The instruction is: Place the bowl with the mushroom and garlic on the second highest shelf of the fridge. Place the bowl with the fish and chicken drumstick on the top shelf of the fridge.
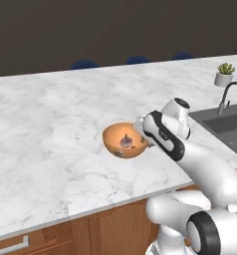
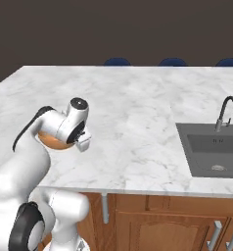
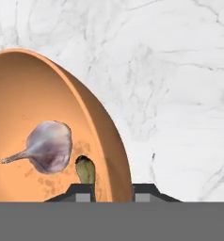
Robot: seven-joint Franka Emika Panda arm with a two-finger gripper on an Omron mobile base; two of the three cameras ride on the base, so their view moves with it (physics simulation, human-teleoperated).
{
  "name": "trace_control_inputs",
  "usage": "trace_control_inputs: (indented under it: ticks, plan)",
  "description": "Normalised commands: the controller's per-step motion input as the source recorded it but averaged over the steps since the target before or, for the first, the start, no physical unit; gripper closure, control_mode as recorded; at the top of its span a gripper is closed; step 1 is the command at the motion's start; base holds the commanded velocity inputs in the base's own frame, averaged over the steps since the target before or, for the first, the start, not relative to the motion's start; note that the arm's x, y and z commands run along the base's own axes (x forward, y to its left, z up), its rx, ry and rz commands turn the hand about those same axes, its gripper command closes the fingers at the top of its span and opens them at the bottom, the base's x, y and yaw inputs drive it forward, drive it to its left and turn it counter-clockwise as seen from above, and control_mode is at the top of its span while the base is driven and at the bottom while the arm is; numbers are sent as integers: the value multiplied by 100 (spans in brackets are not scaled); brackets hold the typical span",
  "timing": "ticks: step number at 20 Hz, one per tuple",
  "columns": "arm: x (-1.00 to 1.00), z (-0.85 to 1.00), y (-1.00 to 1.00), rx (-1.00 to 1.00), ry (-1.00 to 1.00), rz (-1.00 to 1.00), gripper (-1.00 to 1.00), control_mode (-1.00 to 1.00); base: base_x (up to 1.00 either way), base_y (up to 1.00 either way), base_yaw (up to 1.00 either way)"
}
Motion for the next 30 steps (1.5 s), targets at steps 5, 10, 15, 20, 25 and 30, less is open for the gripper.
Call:
trace_control_inputs:
  ticks: [5,10,15,20,25,30]
  plan:
    - [-67,55,0,0,-2,-7,100,-100,0,0,0]
    - [-37,24,0,0,-7,-2,100,100,0,0,0]
    - [0,0,0,0,0,0,100,100,-93,-18,57]
    - [0,0,0,0,0,0,100,100,-95,9,81]
    - [0,0,0,0,0,0,100,100,-16,87,72]
    - [0,0,0,0,0,0,100,100,83,100,36]
